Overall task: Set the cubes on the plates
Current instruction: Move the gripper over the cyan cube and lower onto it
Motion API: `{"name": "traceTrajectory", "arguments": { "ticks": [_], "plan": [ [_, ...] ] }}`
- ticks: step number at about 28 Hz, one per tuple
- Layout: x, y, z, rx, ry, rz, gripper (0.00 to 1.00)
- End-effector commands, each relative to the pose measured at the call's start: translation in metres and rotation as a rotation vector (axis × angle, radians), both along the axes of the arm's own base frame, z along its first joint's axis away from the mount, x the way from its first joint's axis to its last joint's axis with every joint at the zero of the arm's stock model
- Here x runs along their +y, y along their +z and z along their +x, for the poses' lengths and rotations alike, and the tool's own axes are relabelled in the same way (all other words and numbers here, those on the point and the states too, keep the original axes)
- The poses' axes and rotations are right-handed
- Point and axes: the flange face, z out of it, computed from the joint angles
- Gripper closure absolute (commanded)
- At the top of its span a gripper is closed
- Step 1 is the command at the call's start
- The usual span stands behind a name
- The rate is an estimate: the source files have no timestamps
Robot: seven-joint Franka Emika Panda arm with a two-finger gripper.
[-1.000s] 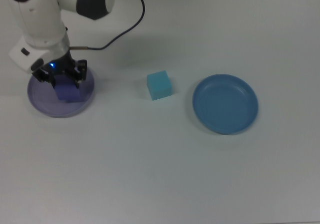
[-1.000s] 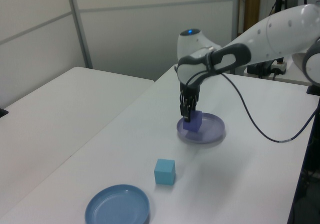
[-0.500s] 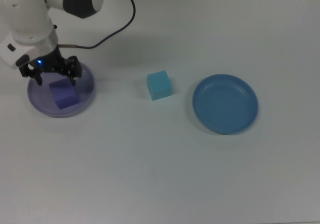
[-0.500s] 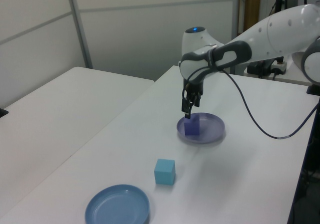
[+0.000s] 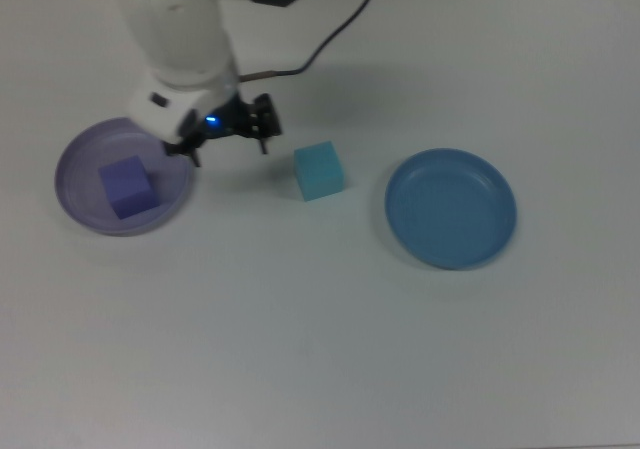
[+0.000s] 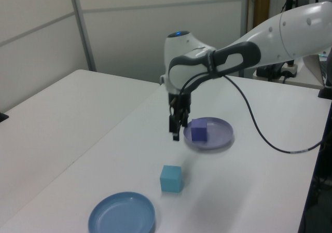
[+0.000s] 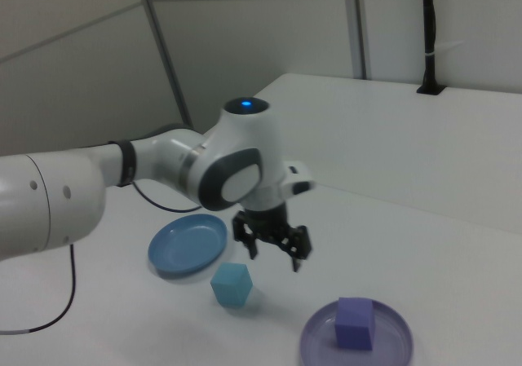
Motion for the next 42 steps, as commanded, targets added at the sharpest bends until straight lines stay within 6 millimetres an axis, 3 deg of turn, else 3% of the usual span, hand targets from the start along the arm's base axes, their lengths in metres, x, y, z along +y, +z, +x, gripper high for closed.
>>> {"name": "traceTrajectory", "arguments": {
  "ticks": [1,5,12,17,24,27,30,34,42],
  "plan": [
    [0.043,-0.004,-0.006,0.014,0.009,0.005,0.0],
    [0.074,-0.01,-0.008,0.017,0.026,-0.002,0.0],
    [0.114,-0.04,-0.023,0.035,0.05,-0.052,0.0],
    [0.117,-0.057,-0.028,0.027,0.043,-0.072,0.0],
    [0.116,-0.064,-0.026,0.027,0.042,-0.074,0.0],
    [0.116,-0.065,-0.026,0.026,0.049,-0.084,0.12],
    [0.115,-0.07,-0.027,0.029,0.056,-0.092,0.32],
    [0.115,-0.072,-0.028,0.034,0.057,-0.094,0.4],
    [0.114,-0.068,-0.029,0.029,0.064,-0.101,0.75]
  ]
}}
